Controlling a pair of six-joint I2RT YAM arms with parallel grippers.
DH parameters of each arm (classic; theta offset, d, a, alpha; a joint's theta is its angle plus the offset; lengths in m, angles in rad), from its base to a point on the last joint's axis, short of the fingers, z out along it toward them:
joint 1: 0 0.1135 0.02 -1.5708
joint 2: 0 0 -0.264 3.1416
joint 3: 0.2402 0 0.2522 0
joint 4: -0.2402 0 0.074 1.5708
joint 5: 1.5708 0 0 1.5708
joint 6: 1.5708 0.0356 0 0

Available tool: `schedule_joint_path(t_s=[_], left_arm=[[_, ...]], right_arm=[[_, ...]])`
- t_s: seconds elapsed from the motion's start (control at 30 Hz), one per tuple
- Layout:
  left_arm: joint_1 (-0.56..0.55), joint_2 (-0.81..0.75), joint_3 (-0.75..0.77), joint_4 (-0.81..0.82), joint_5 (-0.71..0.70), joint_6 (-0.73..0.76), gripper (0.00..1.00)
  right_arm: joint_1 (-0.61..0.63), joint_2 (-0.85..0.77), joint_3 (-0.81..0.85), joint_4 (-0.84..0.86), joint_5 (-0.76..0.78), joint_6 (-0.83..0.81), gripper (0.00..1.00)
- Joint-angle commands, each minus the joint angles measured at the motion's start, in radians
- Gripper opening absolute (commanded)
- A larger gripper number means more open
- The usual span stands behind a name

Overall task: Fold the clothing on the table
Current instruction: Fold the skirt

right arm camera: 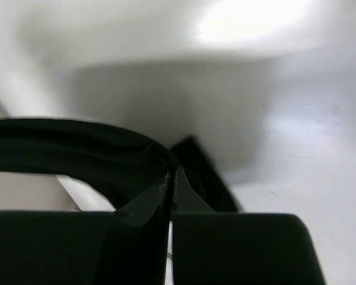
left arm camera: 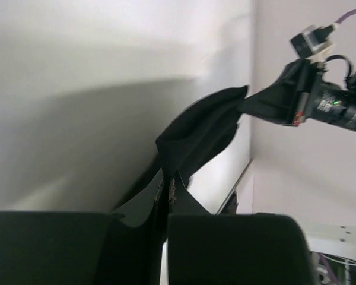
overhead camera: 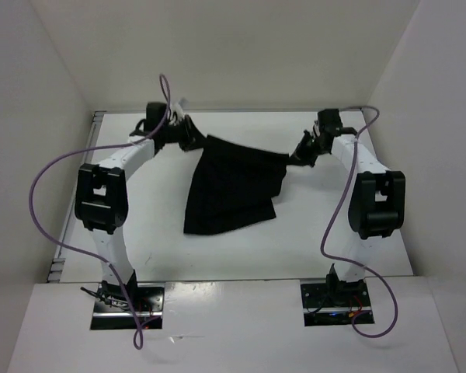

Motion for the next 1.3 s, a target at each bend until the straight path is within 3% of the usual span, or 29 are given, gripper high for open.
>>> schedule_joint_path(t_s=[0.0,0.03,0.17,0.27,0.4,0.47,0.53,0.57,0.73,0.83,1.03,1.17,1.27], left_arm=[[0.025,-0.106,0.222,-0.102,0.047,0.105,0.0],[0.052,-0.106,0.332,-0.116,0.089,0.105,0.0],[0.086,-0.093,0.539,-0.175,0.158,0.105,0.0],[0.097,-0.139,0.557,-0.184,0.172,0.114,0.0],[0.106,-0.26,0.358,-0.124,0.123,0.145,0.0],[0.106,-0.332,0.145,-0.077,0.094,0.145,0.0],[0.077,-0.401,-0.019,-0.036,0.049,0.145,0.0],[0.066,-0.421,-0.177,-0.025,0.0,0.145,0.0],[-0.018,-0.55,-0.558,0.044,-0.044,0.068,0.0],[-0.079,-0.668,-0.664,-0.033,-0.093,0.044,0.0],[-0.101,-0.954,-0.707,-0.271,-0.227,-0.01,0.01],[-0.101,-0.977,-0.672,-0.321,-0.317,-0.001,0.02],[-0.101,-0.884,-0.628,-0.31,-0.327,0.011,0.03]], right_arm=[[0.012,-0.131,0.212,-0.045,0.003,-0.049,0.0],[0.012,-0.148,0.299,-0.068,0.003,-0.061,0.0],[0.012,-0.173,0.488,-0.091,-0.02,-0.084,0.0],[0.012,-0.194,0.55,-0.104,-0.059,-0.1,0.0],[0.021,-0.258,0.428,-0.085,-0.083,-0.121,0.0],[0.041,-0.307,0.33,-0.059,-0.105,-0.121,0.0],[0.069,-0.341,0.153,-0.048,-0.105,-0.121,0.0],[0.087,-0.378,0.093,-0.036,-0.091,-0.108,0.0],[0.271,-0.527,-0.31,-0.036,-0.042,0.073,0.0],[0.38,-0.657,-0.441,-0.117,0.004,0.206,0.0],[0.4,-0.881,-0.501,-0.226,0.009,0.342,0.0],[0.38,-0.871,-0.501,-0.229,0.029,0.342,0.0],[0.38,-0.828,-0.466,-0.229,0.091,0.331,0.0]])
